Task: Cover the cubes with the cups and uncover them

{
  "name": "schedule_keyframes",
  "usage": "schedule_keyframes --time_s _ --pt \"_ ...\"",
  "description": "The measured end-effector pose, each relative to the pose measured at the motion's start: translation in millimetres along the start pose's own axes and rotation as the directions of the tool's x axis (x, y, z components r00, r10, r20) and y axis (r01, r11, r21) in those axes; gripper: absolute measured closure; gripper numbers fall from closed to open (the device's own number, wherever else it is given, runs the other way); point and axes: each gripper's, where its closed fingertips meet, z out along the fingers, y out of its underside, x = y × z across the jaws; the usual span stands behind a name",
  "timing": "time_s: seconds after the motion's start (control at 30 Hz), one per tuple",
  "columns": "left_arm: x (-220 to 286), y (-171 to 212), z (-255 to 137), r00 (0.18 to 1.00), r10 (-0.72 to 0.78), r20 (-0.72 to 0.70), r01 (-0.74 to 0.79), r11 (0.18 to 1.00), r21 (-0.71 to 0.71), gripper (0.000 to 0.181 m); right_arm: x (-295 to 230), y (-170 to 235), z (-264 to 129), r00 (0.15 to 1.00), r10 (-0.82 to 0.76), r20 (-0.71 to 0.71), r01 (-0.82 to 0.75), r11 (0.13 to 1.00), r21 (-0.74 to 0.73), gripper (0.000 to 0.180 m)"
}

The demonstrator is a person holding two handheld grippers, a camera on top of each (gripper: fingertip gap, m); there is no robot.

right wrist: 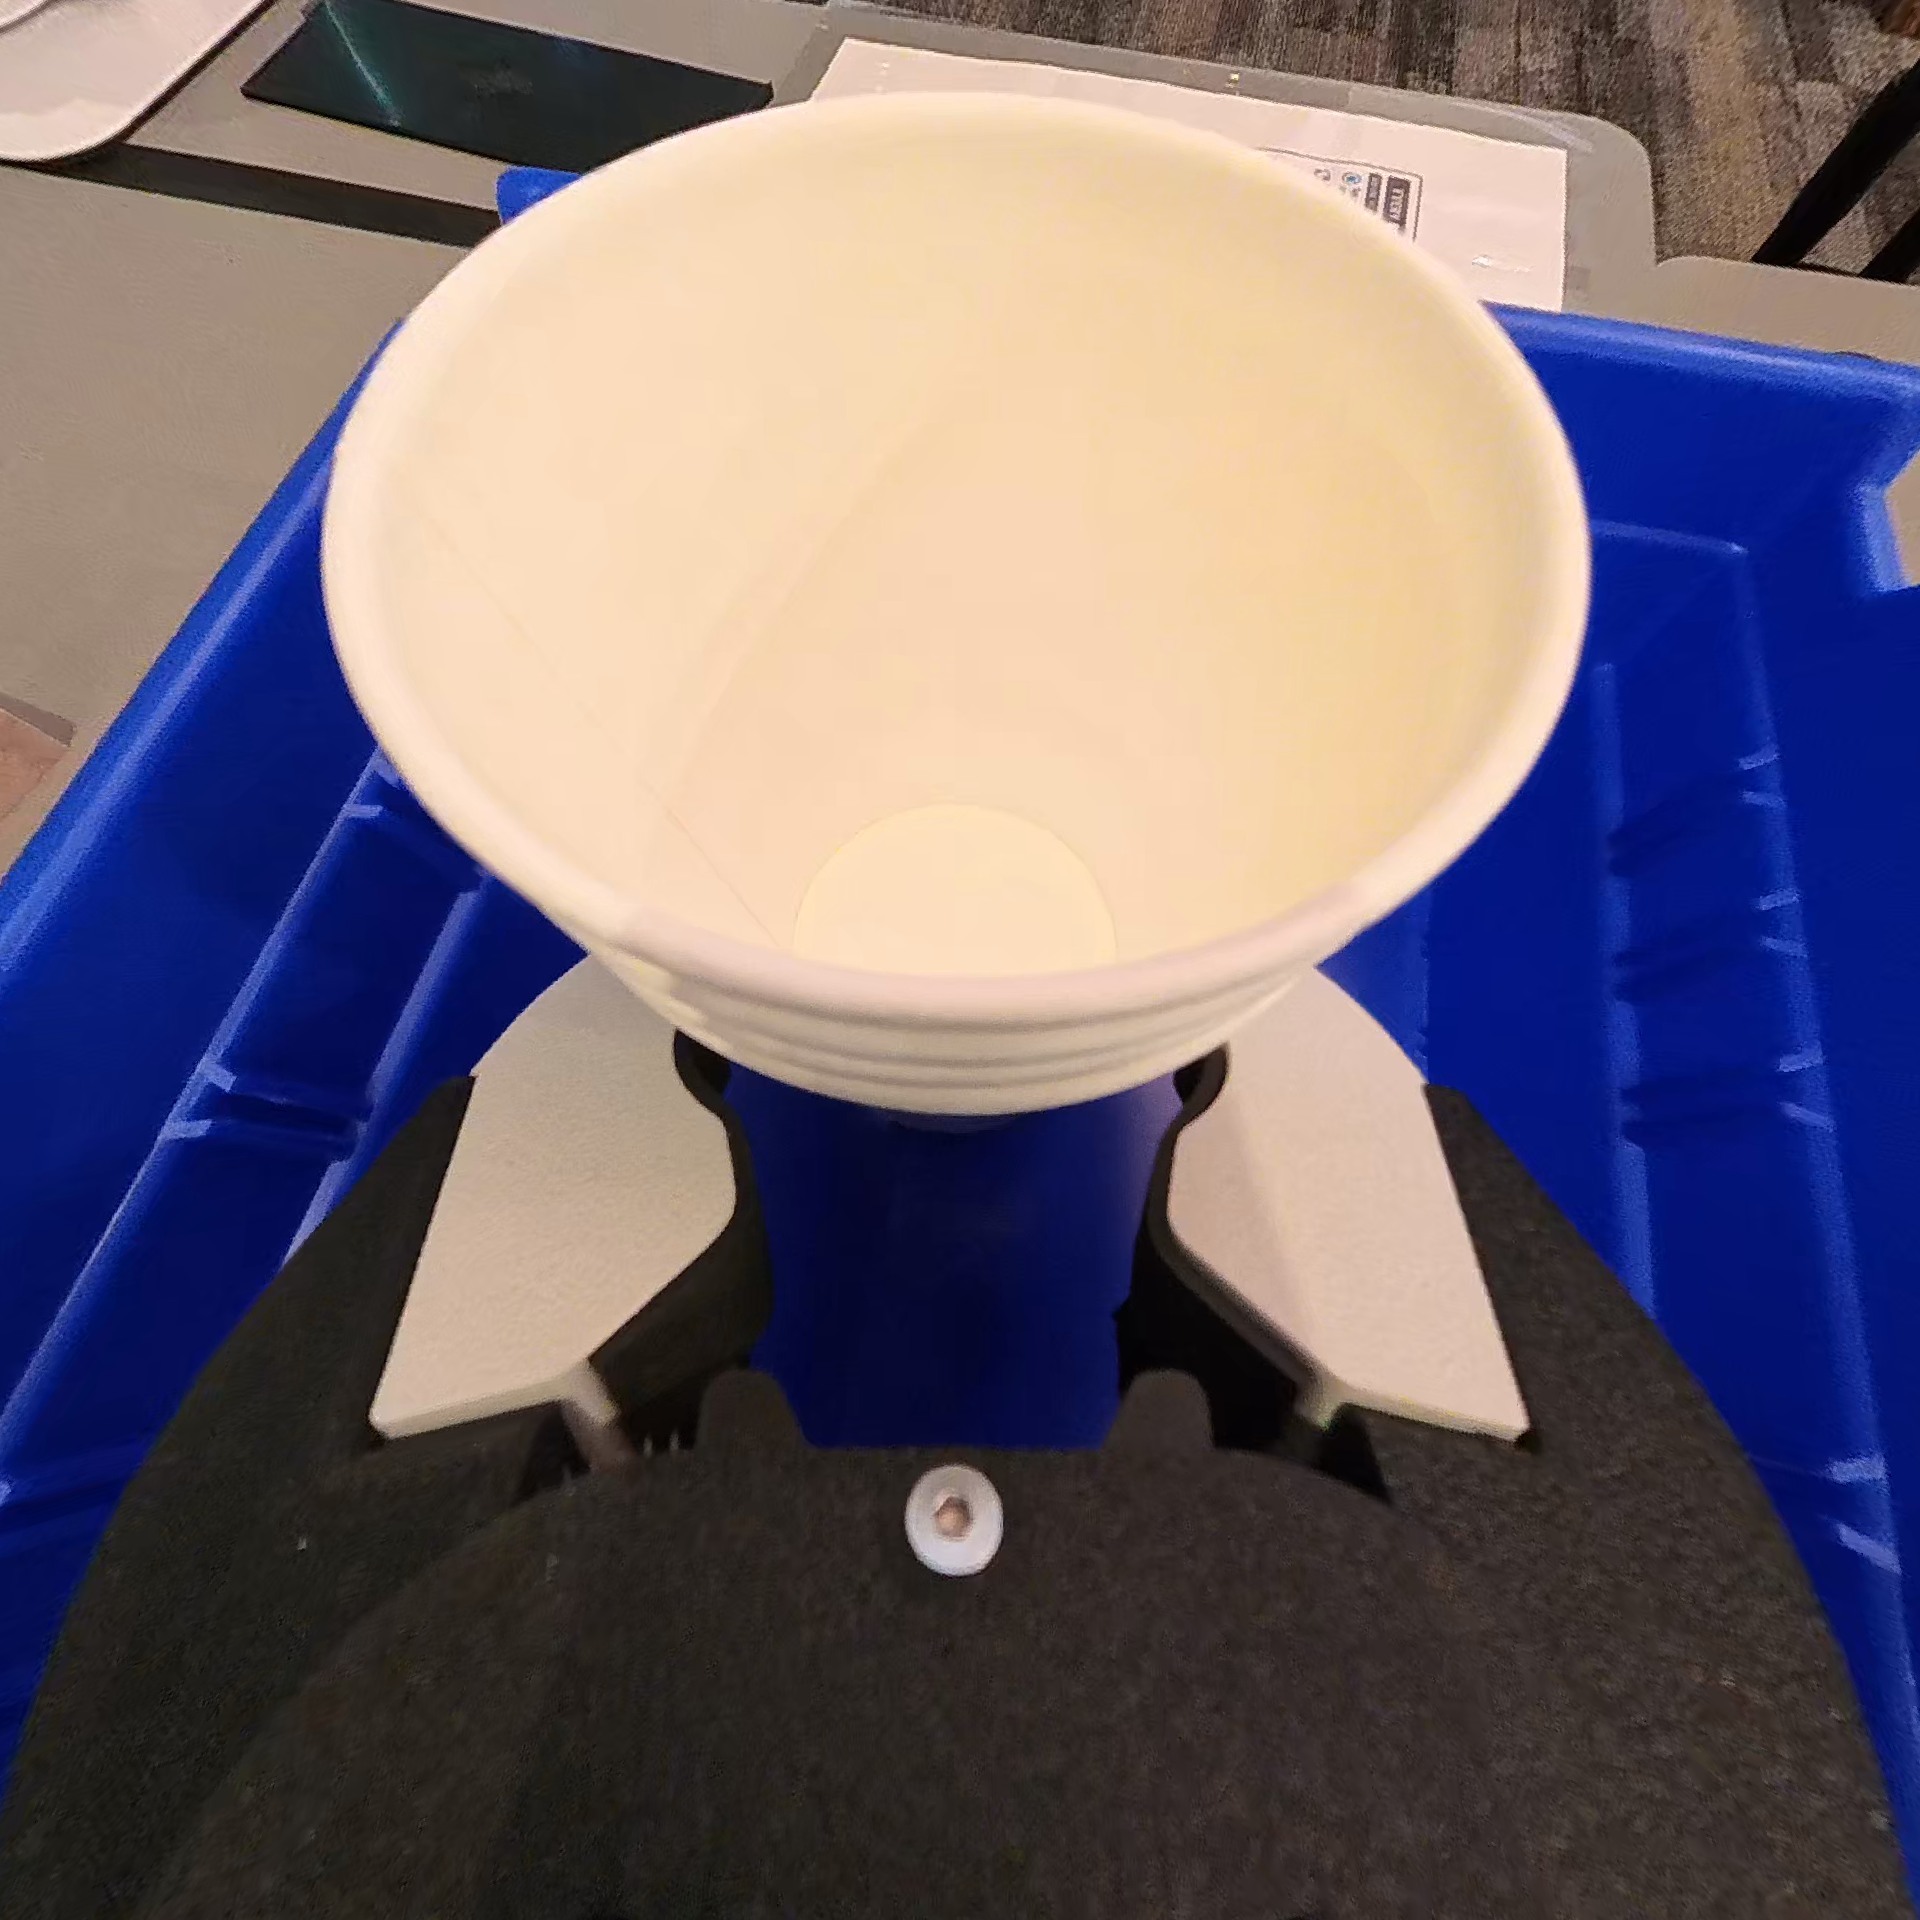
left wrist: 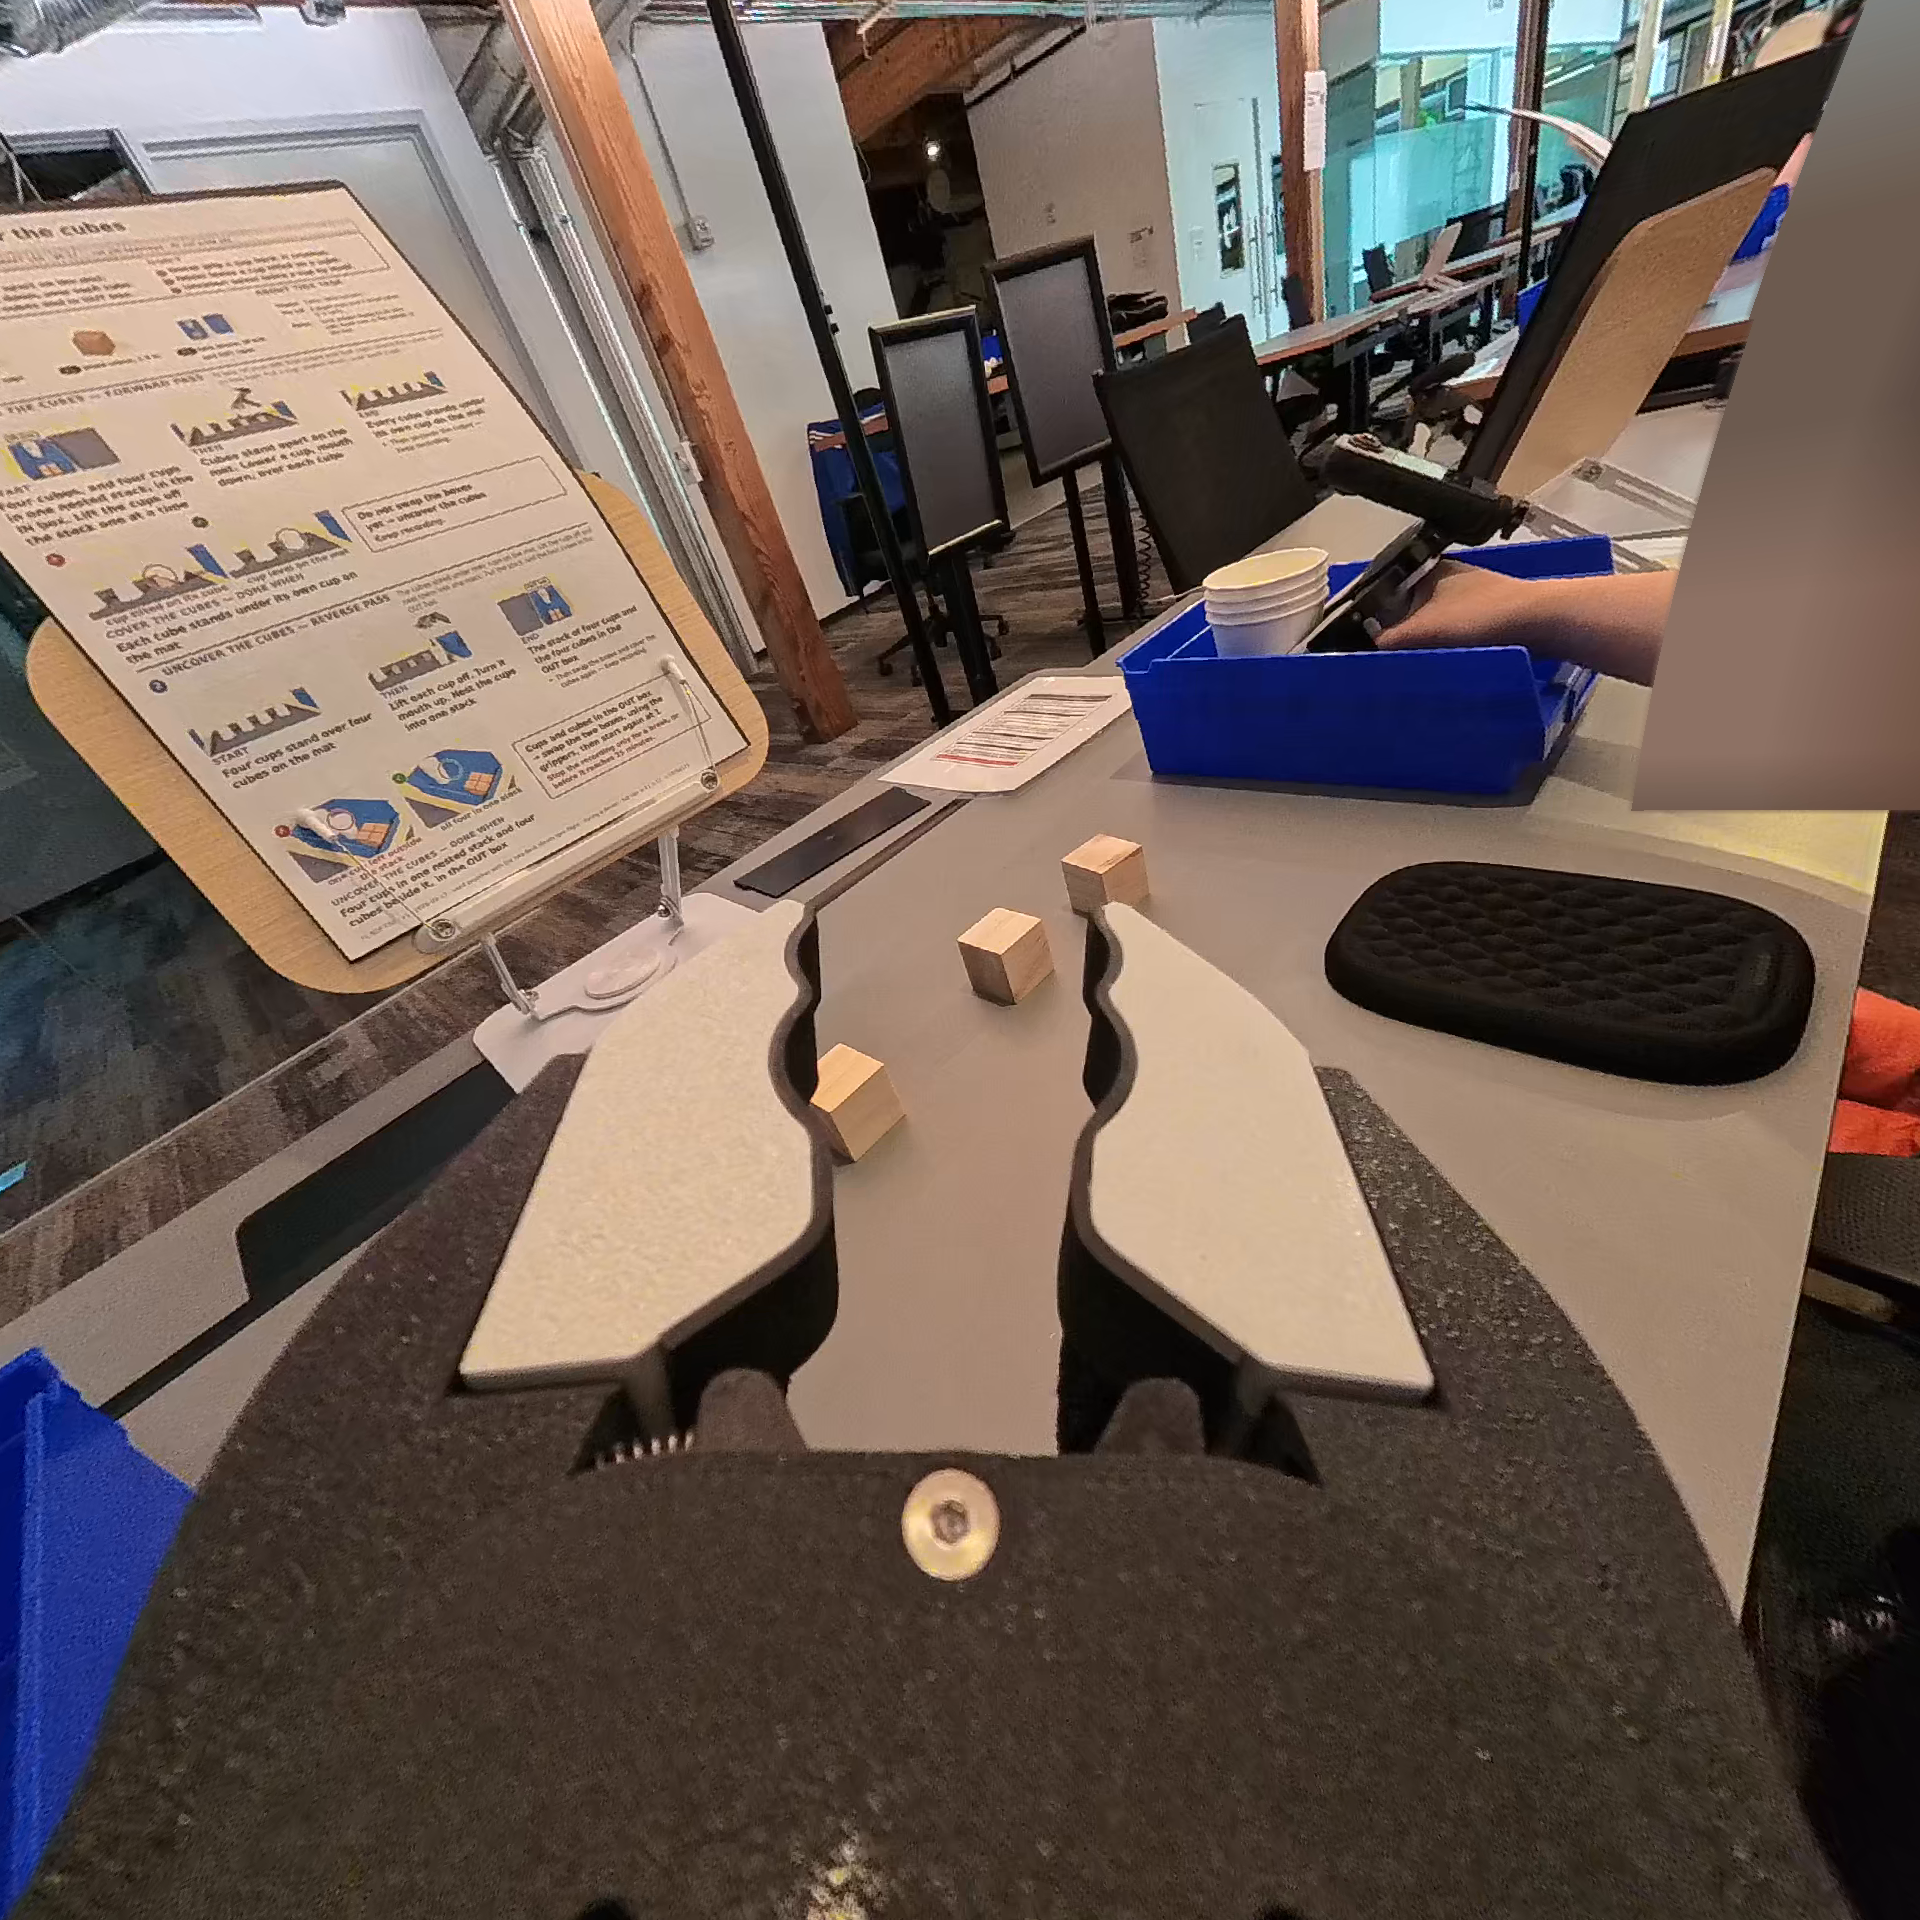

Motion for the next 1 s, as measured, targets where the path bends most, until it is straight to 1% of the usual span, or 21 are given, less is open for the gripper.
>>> schedule_keyframes --time_s 0.07,0.2,0.27,0.37,0.5,0.6,0.93,1.0 --pt "0.3 -0.4 -1.8 1.000 0.007 0.004 -0.007 1.000 -0.002 0.132 0.2 -2.4 0.8 1.000 0.030 0.005 -0.030 0.999 0.023 0.095" --pt "-0.6 -2.2 -5.7 1.000 0.005 0.011 -0.005 1.000 0.000 0.132 -5.1 -10.2 3.6 0.985 0.151 0.080 -0.159 0.982 0.099 0.095" --pt "-1.2 -2.3 -7.2 1.000 0.008 0.016 -0.008 1.000 -0.002 0.133 -2.9 -11.8 4.8 0.983 0.167 0.074 -0.175 0.977 0.124 0.095" --pt "-1.1 -2.8 -9.0 1.000 0.010 0.018 -0.010 1.000 -0.003 0.132 2.5 -13.5 5.7 0.994 0.107 0.022 -0.109 0.986 0.129 0.095" --pt "-1.5 -2.1 -9.7 1.000 0.008 0.023 -0.008 1.000 -0.004 0.132 1.6 -16.0 10.6 1.000 0.005 -0.021 -0.003 0.996 0.087 0.095" --pt "-1.2 -1.1 -9.3 1.000 0.009 0.025 -0.008 1.000 -0.006 0.132 -0.3 -14.8 17.3 1.000 -0.015 -0.021 0.016 0.998 0.053 0.095" --pt "-6.4 1.8 -13.1 0.999 -0.005 0.039 0.005 1.000 -0.009 0.133 2.9 -16.2 19.3 1.000 0.007 -0.025 -0.006 0.998 0.060 0.093" --pt "-7.3 2.8 -13.3 0.999 -0.015 0.038 0.015 1.000 -0.005 0.133 4.0 -17.7 17.3 0.999 0.004 -0.034 -0.001 0.998 0.069 0.088"
